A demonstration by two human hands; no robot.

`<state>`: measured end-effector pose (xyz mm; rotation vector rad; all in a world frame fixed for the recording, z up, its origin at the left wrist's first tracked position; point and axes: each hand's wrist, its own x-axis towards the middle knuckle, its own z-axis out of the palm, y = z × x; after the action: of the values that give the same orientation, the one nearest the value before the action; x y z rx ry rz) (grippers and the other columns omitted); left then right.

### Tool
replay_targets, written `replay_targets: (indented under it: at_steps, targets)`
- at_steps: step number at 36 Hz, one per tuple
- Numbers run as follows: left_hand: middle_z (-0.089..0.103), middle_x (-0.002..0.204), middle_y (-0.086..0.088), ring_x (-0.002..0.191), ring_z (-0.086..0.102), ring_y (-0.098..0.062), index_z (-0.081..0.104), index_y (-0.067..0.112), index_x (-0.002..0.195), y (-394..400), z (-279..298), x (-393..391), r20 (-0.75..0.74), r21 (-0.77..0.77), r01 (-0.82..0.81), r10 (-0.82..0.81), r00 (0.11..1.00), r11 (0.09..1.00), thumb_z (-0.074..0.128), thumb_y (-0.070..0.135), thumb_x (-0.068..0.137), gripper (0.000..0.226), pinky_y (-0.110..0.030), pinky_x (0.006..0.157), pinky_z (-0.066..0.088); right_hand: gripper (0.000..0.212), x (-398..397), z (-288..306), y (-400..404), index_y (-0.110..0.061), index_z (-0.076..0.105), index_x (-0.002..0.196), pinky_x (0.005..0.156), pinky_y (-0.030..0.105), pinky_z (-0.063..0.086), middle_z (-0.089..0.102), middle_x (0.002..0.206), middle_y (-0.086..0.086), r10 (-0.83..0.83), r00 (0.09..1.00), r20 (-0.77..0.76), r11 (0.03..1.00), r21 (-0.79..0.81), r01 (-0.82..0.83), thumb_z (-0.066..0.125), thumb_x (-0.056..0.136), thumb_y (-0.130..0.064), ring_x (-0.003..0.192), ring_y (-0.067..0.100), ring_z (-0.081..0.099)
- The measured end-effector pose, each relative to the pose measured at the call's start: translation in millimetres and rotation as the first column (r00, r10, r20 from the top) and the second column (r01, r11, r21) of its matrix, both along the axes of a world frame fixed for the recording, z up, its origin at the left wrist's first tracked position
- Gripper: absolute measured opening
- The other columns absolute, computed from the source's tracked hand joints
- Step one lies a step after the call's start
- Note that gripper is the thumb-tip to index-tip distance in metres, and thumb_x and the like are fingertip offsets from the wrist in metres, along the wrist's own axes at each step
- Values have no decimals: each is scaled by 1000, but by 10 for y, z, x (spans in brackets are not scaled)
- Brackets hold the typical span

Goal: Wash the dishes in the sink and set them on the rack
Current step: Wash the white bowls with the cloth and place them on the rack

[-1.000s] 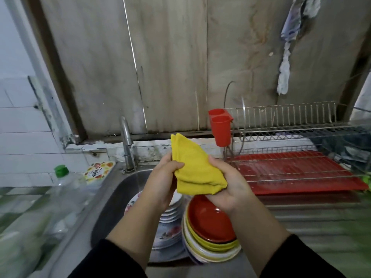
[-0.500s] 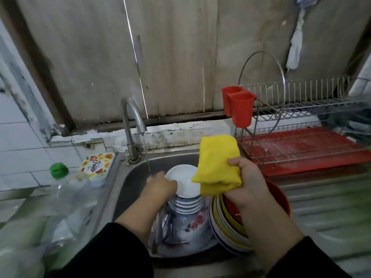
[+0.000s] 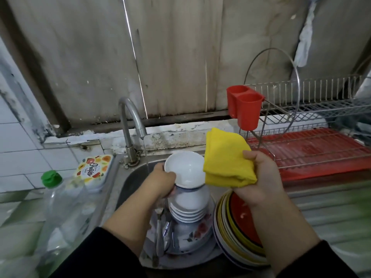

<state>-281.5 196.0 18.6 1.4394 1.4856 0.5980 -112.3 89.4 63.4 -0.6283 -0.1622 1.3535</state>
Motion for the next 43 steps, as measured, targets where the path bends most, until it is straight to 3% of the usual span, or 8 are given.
replay_targets:
  at_steps: [6,12,14,19,24,29,39,43]
  targets:
    - [46,71,-8,33,41,-5,42,11,120,223,193,159,345,-253,-104,190,919,962,41,-2,90,33,-14,34,38,68,133,119,108,-2,63,108,47,49,54,72,94,21,58,998,-30,981,186,-52,69,41,-12,67,36,70]
    - [41,69,-7,43,35,-12,41,5,130,376,190,414,270,-154,-126,164,949,980,36,2,88,43,-11,33,27,115,262,50,235,2,56,123,63,52,57,59,122,26,110,993,-30,973,205,-102,86,12,-4,98,39,66]
    - [53,87,-14,58,45,-21,41,7,133,410,197,518,209,-68,-126,137,968,990,40,4,88,45,-14,36,35,113,284,51,261,1,52,127,65,51,58,56,128,24,134,991,-5,975,177,-131,82,18,-5,102,39,63]
    - [48,138,-14,116,52,-32,32,24,145,502,214,648,-195,295,69,-11,981,953,54,22,81,67,-36,96,44,81,326,72,290,1,53,124,64,48,58,62,118,22,163,986,39,977,131,-166,63,44,-5,90,36,63]
    - [32,141,-13,120,49,-35,17,33,150,500,289,727,-453,476,291,-52,890,830,56,20,86,76,-35,98,38,45,431,79,308,1,59,99,53,41,57,71,81,18,158,984,83,982,86,-165,35,61,-2,77,33,64]
    - [27,141,-8,109,55,-34,18,37,149,533,305,707,-591,577,440,-20,806,689,58,19,87,77,-38,85,46,58,498,81,316,0,54,116,69,46,52,67,95,20,134,984,121,991,14,-136,36,61,-1,82,35,63]
    - [55,114,3,114,46,-22,52,45,129,548,348,679,-396,694,192,146,906,693,35,54,72,60,-22,97,18,34,517,120,420,-1,52,114,68,40,48,59,101,21,162,957,240,984,-115,-138,34,85,0,81,33,58]
    - [56,118,-3,113,53,-19,57,42,113,456,465,747,77,463,35,-80,994,885,66,46,80,34,-32,102,39,31,320,144,542,-2,52,114,64,35,48,57,97,20,244,897,370,967,-166,-194,39,87,0,78,30,58]
